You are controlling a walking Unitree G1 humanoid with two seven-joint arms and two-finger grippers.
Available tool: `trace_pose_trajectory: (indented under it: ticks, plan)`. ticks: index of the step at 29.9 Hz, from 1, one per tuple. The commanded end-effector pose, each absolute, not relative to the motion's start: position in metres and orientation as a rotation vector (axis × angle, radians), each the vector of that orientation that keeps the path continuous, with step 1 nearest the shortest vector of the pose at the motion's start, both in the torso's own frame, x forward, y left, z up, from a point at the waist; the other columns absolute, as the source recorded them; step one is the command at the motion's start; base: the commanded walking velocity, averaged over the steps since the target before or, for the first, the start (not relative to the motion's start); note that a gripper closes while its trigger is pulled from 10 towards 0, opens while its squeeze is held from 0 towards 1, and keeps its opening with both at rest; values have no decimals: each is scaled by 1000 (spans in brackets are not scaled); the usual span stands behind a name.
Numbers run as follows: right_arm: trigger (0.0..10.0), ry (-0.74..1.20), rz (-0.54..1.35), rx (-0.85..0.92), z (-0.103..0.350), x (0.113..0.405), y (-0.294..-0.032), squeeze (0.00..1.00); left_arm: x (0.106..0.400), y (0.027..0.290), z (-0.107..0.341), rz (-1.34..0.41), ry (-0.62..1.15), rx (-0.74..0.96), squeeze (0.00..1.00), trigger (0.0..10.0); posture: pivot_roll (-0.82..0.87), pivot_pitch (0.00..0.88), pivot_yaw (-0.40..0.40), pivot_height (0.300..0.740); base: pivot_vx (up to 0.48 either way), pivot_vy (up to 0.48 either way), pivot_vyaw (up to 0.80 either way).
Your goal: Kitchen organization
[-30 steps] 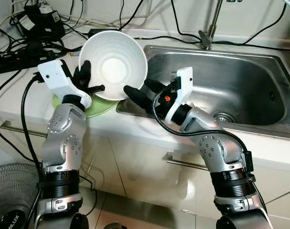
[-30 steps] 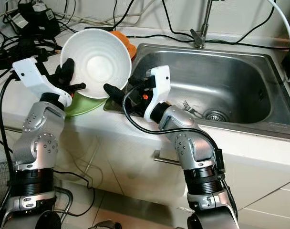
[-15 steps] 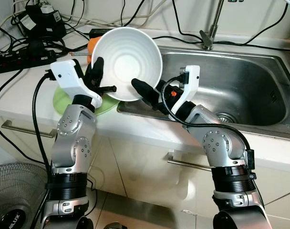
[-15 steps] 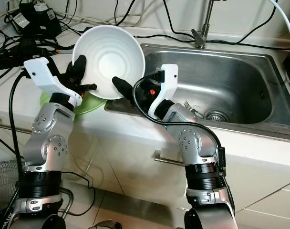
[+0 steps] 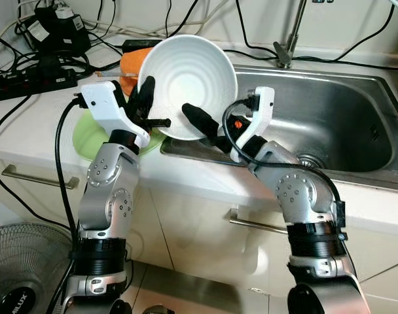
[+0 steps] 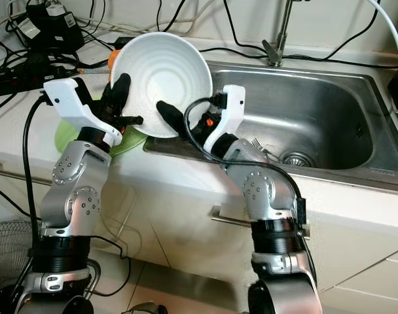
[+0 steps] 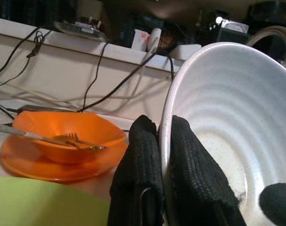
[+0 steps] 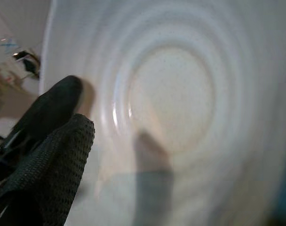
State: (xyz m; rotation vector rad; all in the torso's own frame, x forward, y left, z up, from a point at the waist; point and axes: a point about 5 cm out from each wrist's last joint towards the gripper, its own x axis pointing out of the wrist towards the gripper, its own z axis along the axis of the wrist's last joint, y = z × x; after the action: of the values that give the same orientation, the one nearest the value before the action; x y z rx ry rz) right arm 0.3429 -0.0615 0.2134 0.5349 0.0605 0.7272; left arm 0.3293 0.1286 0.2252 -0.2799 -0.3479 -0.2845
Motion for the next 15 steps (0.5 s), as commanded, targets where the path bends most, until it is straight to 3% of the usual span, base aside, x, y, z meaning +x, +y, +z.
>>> trace_pose_trajectory:
  ticks: [1,15]
  plan:
    - [10000,40,713,540,221,347,-61,0,325,122,231,-336,-384,-257,0,0,-21,13,51,740,0,0,0]
    - [10000,71,539,528,222,370,-98,0,321,129,230,-338,-407,-185,0,0,-25,7,46,740,0,0,0]
